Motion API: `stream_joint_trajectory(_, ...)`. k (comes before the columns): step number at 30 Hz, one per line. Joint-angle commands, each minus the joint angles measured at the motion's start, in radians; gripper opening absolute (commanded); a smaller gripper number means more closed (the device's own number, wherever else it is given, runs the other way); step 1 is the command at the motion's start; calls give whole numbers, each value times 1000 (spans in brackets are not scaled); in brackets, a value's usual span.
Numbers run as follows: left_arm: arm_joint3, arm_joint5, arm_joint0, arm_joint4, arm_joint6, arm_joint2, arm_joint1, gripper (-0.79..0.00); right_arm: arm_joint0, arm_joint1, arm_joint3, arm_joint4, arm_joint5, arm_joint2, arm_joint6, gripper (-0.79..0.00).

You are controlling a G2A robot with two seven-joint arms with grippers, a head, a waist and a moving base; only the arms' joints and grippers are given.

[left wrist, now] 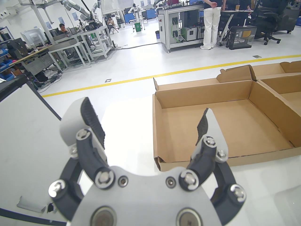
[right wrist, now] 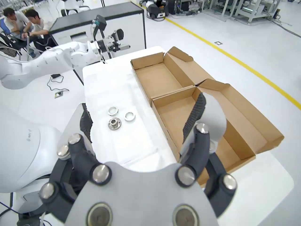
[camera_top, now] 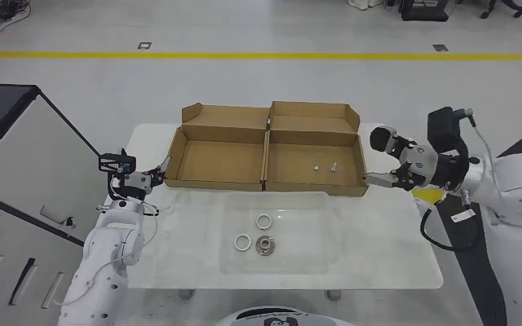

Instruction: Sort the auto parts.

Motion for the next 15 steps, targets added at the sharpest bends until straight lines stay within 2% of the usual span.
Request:
stream_joint_trajectory(1,0,0,0,0,0,0,0,0,-44,13,10,56,-20,54,-20,0)
stream_joint_trajectory(8,0,0,0,0,0,0,0,0,-160,62,60,204,-69,161,-69,0)
stream_joint_trajectory(15,0,0,0,0,0,0,0,0,-160,62,60,204,-69,161,-69,0)
